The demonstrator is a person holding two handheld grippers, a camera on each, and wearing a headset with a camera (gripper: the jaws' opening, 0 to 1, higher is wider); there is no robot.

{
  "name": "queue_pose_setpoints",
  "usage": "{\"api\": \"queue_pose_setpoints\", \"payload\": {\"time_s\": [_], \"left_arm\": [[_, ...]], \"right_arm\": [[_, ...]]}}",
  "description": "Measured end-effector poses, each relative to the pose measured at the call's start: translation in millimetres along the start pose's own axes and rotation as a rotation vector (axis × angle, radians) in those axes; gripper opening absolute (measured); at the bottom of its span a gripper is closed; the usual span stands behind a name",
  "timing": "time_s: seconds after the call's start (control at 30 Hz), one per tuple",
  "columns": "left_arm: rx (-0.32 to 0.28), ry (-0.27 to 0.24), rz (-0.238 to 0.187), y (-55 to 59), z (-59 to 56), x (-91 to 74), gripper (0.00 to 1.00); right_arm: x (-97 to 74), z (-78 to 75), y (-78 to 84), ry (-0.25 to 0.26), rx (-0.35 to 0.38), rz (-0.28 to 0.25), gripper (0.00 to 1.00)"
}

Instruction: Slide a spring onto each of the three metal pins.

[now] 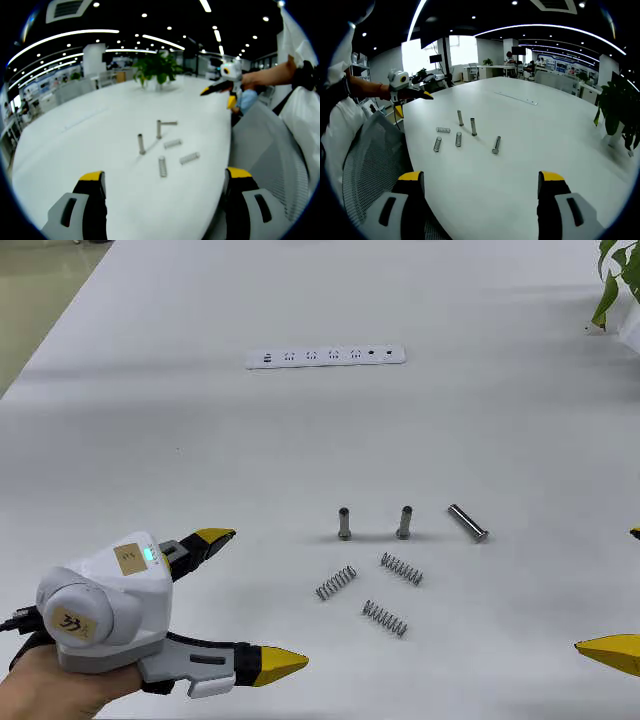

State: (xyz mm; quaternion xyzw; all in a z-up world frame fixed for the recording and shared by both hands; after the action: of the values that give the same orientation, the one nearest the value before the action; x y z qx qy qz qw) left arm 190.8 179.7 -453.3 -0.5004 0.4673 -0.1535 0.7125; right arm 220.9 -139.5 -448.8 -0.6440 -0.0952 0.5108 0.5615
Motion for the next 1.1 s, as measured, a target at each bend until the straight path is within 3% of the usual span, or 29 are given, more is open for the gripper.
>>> {"api": "queue_pose_setpoints", "payload": {"time_s": [0.7,1.1], "left_arm": [[-0.007,0.004,-0.003,1.2,0.2,2.1,1.0],[-0.009,0.015,-0.004,1.5,-0.6,4.5,1.0]], "right_arm": [[3.7,-0.2,1.8,-0.006,0.001,0.013,0.95],[10.6,-3.2,-12.9,-0.021,-0.018,0.021,0.94]]}}
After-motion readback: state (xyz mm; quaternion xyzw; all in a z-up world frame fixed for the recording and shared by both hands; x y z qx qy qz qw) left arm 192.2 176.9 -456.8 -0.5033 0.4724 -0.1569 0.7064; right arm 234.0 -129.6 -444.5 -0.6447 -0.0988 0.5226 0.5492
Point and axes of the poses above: the centre of the closed fingertips' face, and the gripper's own axes: x roughly forward along the fingers, z roughly to its left, y roughly out of its underside, the point moved 2 cm from there along -x, roughly backward along the fingers, and after that the axes turned 7 degrees about x, right-handed, at the moved point
